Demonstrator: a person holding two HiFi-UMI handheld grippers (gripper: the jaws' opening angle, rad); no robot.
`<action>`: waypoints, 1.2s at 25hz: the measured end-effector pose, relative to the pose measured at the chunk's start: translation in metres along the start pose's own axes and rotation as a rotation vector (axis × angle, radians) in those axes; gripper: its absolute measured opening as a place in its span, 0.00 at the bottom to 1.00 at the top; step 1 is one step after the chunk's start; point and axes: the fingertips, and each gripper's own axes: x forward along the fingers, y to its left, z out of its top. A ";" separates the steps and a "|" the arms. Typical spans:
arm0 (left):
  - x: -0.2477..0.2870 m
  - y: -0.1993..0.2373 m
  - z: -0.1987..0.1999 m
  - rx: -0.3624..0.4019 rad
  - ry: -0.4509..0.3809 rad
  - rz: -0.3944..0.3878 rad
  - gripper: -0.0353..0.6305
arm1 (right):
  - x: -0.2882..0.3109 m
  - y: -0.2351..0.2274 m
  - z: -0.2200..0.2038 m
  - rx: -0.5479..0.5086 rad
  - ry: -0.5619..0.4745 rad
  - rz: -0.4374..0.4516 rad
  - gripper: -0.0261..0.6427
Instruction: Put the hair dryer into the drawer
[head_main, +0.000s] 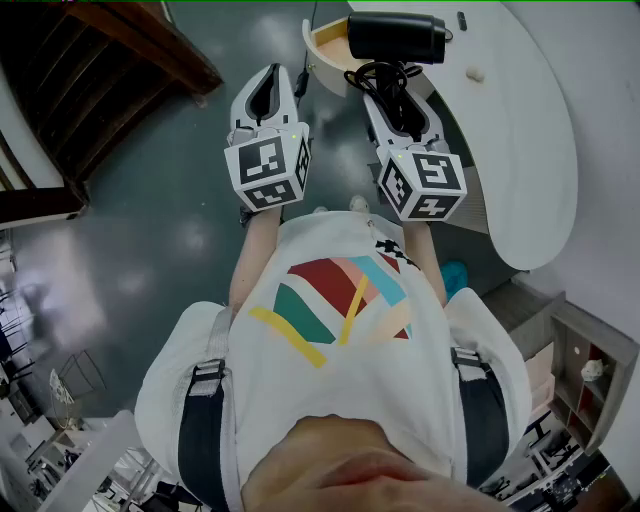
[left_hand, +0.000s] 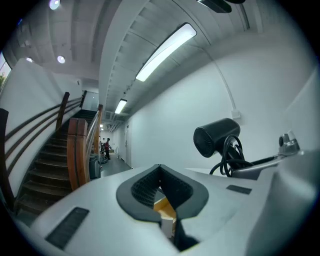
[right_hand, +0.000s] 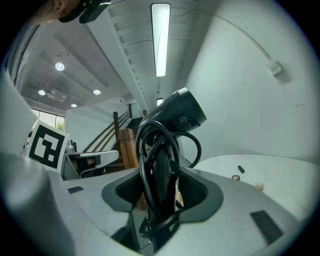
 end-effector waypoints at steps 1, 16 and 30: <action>0.001 0.000 -0.001 -0.003 0.001 0.001 0.08 | 0.001 -0.001 -0.001 -0.001 0.000 -0.001 0.36; 0.024 0.000 -0.008 -0.021 0.022 0.061 0.08 | 0.015 -0.029 0.002 0.041 0.004 0.052 0.36; 0.030 0.013 -0.022 -0.055 0.019 0.224 0.08 | 0.015 -0.065 -0.003 0.004 0.017 0.133 0.36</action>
